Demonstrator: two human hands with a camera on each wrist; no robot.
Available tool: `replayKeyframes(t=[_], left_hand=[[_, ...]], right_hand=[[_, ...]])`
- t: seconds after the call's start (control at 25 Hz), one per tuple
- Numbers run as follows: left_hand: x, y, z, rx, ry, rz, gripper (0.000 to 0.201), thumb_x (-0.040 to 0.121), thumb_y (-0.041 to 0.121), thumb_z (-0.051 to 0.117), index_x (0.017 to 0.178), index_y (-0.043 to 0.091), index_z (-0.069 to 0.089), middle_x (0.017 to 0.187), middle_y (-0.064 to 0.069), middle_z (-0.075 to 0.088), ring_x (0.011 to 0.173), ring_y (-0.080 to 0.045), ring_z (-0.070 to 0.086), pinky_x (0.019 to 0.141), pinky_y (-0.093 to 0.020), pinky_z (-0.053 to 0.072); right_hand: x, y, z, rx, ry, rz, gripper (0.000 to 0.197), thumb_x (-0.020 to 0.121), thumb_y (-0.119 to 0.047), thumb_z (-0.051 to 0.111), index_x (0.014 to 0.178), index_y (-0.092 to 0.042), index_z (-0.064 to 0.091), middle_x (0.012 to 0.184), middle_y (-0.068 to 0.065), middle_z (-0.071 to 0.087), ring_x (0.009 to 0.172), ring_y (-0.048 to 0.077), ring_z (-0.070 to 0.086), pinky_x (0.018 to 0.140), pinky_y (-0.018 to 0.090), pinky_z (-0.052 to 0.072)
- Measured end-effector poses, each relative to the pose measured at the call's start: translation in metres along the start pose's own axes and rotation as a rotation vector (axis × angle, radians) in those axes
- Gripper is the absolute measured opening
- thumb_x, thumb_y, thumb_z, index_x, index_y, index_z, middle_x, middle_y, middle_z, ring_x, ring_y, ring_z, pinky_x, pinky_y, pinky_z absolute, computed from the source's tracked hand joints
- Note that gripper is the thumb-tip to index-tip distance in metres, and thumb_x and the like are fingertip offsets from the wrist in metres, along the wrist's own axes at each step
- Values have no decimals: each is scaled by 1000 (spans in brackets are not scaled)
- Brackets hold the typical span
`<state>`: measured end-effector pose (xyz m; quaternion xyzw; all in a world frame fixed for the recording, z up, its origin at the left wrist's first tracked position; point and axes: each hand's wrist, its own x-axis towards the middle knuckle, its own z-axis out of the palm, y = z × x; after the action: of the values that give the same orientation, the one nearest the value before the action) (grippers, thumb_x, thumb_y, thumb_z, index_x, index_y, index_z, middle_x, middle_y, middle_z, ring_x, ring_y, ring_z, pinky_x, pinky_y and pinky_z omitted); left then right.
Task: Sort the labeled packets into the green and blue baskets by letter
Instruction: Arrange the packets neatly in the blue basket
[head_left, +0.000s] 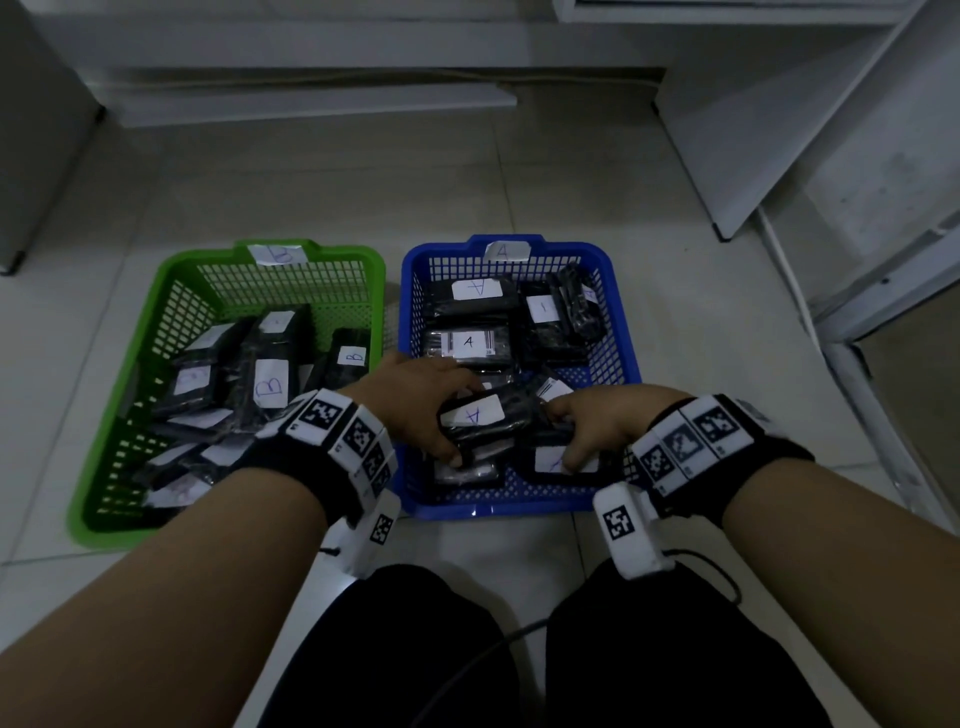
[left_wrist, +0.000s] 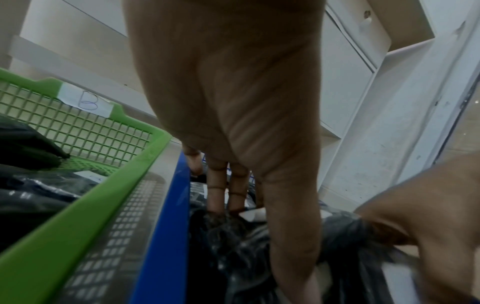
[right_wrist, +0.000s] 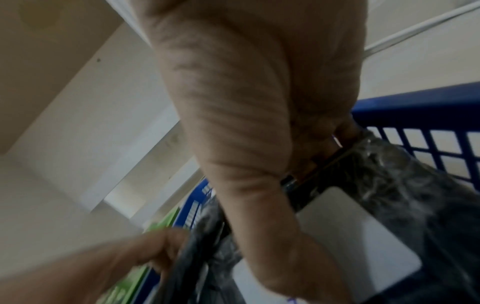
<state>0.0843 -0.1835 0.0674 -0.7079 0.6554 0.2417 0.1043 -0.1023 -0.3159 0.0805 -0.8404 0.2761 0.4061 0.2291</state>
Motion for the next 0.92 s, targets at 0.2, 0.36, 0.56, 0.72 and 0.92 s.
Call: replayKeyframes(t=[0.2, 0.36, 0.56, 0.72, 0.92], left_hand=[[0, 2, 3, -40, 107, -35, 88, 66, 62, 67, 140, 31, 32, 133, 0, 44, 127, -22, 40, 109, -44, 28], [-2, -3, 1, -31, 102, -41, 87, 69, 61, 65, 143, 30, 30, 133, -2, 43, 128, -24, 40, 114, -46, 20], [-3, -5, 3, -38, 88, -41, 86, 69, 63, 65, 142, 31, 32, 137, 1, 46, 127, -23, 43, 115, -46, 17], [-2, -4, 3, -6, 74, -47, 88, 68, 66, 65, 142, 33, 31, 140, 2, 45, 128, -23, 42, 115, -46, 14], [-2, -6, 8, 7, 46, -43, 89, 67, 65, 66, 142, 34, 31, 142, 2, 41, 132, -24, 37, 116, -47, 8]], right_hand=[[0, -8, 5, 17, -103, -67, 65, 85, -38, 62, 143, -23, 36, 133, 4, 53, 107, 16, 52, 96, 29, 46], [7, -15, 7, -55, -147, -64, 79, 80, -44, 66, 146, -24, 29, 137, 2, 50, 118, 19, 51, 102, 32, 44], [3, -7, -11, 7, -156, -32, 85, 78, -37, 65, 149, -34, 18, 140, 2, 45, 117, 22, 52, 99, 38, 48], [-2, -20, -17, -89, -325, 8, 57, 86, -32, 56, 141, -28, 41, 131, 4, 53, 105, 22, 54, 91, 38, 49], [-9, -21, -28, -57, -241, 17, 50, 88, -34, 53, 135, -17, 48, 125, 7, 55, 98, 20, 56, 86, 32, 48]])
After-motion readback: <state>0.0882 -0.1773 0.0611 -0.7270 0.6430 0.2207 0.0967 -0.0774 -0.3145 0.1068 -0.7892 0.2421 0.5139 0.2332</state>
